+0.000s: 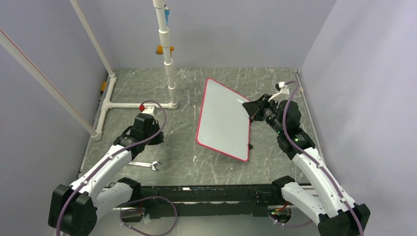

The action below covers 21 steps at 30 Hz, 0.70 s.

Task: Write a sentence on the whiteboard
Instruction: Place the pen cap at the center of the board.

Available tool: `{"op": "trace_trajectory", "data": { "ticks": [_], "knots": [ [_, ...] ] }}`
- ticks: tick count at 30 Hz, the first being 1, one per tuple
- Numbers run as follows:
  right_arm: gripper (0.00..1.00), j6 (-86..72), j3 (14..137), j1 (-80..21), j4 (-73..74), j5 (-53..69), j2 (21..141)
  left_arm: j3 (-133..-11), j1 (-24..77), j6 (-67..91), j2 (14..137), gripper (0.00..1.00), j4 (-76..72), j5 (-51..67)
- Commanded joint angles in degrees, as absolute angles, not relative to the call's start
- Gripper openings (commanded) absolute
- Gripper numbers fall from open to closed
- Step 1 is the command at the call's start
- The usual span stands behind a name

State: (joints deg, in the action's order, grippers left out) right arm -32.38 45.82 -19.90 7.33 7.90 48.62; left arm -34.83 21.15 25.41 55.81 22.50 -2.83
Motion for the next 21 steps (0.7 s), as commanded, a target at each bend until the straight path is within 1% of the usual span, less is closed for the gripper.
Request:
{"op": "trace_trajectory", "data": {
  "ticks": [1, 5, 7, 10, 15, 21],
  "knots": [
    [0.00, -31.4, 45.4, -19.8, 5.9, 3.4, 47.3, -32.3, 21.7, 35.3, 57.4, 0.00, 18.0, -15.3],
    [0.00, -32.4, 42.7, -19.8, 6.4, -5.5, 45.3, -30.5, 21.9, 37.0, 59.7, 0.03, 17.4, -19.2],
    [0.00, -33.1, 41.3, -19.8, 6.6, -9.4, 44.5, -29.7, 21.8, 37.2, 60.2, 0.08, 16.7, -19.9],
    [0.00, -33.9, 40.0, -19.8, 7.2, -13.6, 43.9, -29.1, 21.9, 37.3, 60.8, 0.19, 16.2, -20.6],
    [0.00, -34.0, 39.1, -19.8, 6.8, -14.2, 43.9, -30.2, 21.8, 37.8, 62.3, 0.45, 17.0, -21.5],
    [0.00, -33.0, 39.5, -19.8, 7.7, -14.6, 43.7, -32.4, 21.9, 35.3, 61.9, 0.60, 18.0, -21.8]
  ]
}}
